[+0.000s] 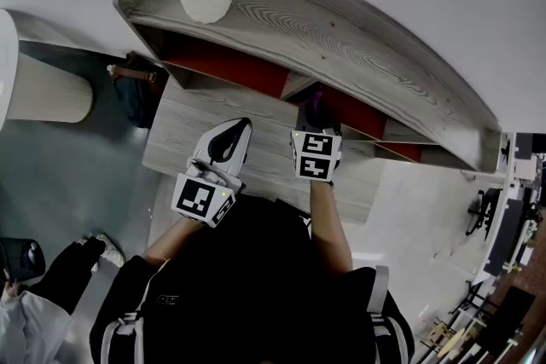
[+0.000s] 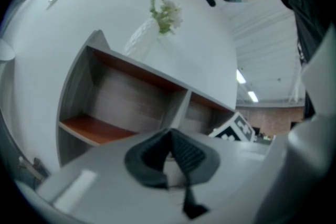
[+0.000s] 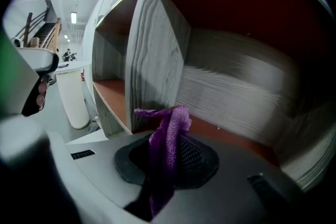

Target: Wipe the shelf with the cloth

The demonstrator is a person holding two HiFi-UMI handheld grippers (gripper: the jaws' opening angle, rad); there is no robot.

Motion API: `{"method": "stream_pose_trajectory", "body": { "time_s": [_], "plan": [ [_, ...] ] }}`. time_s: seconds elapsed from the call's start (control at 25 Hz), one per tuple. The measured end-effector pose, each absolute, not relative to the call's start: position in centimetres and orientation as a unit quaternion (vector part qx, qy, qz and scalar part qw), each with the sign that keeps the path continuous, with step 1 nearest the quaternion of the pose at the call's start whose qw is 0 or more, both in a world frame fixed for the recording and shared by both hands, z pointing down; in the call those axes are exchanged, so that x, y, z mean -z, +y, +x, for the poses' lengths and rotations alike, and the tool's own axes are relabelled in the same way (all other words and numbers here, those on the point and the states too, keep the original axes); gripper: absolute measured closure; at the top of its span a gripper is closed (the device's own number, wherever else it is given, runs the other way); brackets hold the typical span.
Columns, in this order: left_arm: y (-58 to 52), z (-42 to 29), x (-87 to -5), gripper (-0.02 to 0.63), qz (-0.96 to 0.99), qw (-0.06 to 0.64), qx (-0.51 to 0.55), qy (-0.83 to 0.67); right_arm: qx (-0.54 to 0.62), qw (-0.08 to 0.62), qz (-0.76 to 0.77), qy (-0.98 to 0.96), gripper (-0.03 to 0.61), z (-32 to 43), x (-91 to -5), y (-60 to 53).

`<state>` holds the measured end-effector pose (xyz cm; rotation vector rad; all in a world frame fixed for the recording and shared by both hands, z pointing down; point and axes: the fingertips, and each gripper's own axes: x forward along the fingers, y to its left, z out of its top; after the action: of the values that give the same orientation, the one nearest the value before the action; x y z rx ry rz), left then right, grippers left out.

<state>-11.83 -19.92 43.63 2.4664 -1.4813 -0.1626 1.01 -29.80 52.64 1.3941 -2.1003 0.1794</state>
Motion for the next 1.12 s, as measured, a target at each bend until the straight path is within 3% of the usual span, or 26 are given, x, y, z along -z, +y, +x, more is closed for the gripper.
{"method": "stream_pose_trajectory", "body": {
  "time_s": [0.68,0.92,1.12],
  "plan": [
    [-18.2,-11.1,-42.5,0.609,0.849,0.118,0.065,-0.511,-0.046,0.306,0.452,-0.836,0.529,-2.9,-52.7,-27.4],
    [-17.6,-9.8,-41.9,0.609,0.856,0.113,0.065,-0.501,-0.049,0.355,0.404,-0.842,0.529,-3.2,-55.3,-23.8],
    [-17.6,-8.3,-41.8,0.609,0.866,0.111,0.064,-0.483,-0.062,0.293,0.435,-0.849,0.529,-1.6,-54.2,-21.8]
  ]
}}
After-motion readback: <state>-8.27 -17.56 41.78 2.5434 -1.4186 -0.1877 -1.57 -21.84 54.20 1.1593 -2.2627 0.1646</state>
